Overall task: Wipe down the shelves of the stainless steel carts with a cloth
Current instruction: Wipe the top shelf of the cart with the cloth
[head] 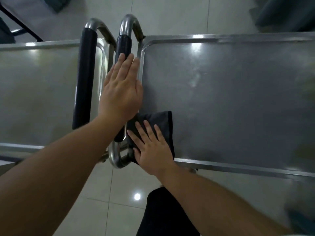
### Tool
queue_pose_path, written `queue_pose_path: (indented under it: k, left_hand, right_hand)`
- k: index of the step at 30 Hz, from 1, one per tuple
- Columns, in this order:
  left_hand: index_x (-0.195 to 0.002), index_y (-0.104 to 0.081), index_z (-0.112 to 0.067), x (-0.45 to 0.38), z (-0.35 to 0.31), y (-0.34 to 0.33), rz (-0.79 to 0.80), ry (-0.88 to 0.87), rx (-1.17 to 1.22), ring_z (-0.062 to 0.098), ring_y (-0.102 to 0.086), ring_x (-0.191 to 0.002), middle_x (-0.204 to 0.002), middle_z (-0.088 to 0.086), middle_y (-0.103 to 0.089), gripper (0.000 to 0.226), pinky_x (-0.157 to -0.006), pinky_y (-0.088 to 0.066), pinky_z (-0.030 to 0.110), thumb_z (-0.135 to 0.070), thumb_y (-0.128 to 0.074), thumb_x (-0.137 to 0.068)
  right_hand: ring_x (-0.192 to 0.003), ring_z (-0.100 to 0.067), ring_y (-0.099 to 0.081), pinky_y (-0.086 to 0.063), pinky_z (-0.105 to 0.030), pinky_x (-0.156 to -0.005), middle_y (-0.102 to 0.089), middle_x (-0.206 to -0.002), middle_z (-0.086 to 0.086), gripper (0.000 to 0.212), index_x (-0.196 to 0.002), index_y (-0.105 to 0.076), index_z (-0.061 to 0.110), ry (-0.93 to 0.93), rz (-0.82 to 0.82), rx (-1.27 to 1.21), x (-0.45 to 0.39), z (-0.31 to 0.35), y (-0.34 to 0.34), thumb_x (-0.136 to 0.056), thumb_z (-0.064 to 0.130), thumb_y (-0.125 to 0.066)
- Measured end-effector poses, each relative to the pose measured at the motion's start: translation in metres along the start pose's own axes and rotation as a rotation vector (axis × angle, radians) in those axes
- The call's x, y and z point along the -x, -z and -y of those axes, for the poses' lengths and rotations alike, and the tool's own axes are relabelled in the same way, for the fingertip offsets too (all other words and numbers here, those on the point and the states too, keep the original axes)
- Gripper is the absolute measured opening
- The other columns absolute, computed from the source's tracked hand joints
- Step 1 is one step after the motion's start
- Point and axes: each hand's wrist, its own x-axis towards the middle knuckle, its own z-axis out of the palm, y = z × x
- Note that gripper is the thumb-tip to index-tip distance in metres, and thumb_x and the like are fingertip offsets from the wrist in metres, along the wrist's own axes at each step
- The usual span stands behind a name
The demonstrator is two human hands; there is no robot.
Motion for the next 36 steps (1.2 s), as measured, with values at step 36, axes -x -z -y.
queue_pose_path:
  k: [36]
  left_hand:
    - [-0.16, -0.037, -0.018, 0.075, -0.16, -0.067, 0.453, -0.061, 0.202, 0.033, -0.043, -0.145, -0.162, 0.007, -0.039, 0.054, -0.116, -0.035, 0.046, -0.035, -0.045, -0.11]
  right_hand:
    - [-0.161, -0.017, 0.006, -0.003, -0.05, -0.129, -0.005, -0.174, 0.011, 0.065, -0.167, -0.01, 0.032, -0.317, -0.109, 0.15, 0.171, -0.191, 0.035, -0.108, 0.052, -0.03]
